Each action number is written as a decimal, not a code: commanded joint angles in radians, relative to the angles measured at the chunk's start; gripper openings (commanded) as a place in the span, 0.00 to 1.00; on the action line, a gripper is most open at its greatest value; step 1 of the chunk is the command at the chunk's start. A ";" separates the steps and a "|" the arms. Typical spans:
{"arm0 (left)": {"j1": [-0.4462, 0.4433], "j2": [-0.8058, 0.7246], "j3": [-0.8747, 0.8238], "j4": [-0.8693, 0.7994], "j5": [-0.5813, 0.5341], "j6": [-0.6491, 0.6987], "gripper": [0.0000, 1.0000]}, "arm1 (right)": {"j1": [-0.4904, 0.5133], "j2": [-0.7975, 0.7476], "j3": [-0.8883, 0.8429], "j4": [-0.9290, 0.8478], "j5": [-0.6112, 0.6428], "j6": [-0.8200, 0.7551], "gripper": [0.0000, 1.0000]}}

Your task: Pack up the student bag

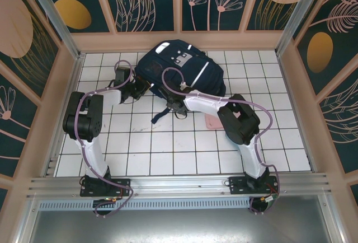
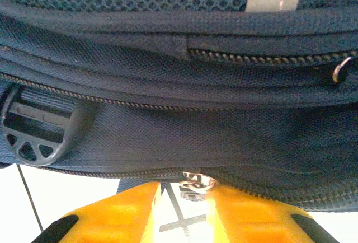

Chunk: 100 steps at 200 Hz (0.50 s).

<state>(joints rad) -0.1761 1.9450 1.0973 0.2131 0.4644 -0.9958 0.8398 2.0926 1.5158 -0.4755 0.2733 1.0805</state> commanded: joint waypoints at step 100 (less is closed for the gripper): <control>-0.013 -0.066 0.001 0.049 0.055 0.031 0.00 | 0.022 0.037 0.050 -0.120 0.113 -0.079 0.34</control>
<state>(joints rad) -0.1776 1.9339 1.0954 0.2127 0.4648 -0.9886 0.8696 2.0941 1.5261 -0.5365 0.3367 1.0264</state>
